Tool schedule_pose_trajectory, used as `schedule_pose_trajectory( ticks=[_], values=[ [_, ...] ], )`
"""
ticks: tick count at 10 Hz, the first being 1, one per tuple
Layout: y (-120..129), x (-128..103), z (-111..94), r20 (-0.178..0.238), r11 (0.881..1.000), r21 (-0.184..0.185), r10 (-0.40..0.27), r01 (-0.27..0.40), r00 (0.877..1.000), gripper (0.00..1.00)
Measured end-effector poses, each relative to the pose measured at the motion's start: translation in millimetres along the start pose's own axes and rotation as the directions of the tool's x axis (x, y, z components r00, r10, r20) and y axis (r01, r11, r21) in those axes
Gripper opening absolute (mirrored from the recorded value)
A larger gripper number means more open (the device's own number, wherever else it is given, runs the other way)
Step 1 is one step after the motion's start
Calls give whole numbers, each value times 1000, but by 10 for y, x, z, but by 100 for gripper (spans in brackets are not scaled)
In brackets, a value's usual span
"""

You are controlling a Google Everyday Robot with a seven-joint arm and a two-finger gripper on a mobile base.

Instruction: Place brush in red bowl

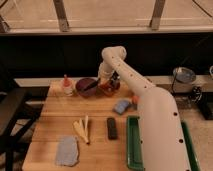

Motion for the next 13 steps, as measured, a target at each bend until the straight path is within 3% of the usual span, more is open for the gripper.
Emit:
schedule_pose_trajectory(
  ticks=[1,4,8,10,13],
  values=[
    [11,-14,-9,-3,1000,-4,-5,5,1000,79],
    [65,-60,-64,-23,1000,-20,-21,21,1000,80],
    [221,-28,-349,-74,998,-47,-55,51,996,80],
    [430,-55,-603,-85,988,-112,-120,110,989,80],
    [696,-123,-750,-46,963,-198,-196,183,980,80]
  ],
)
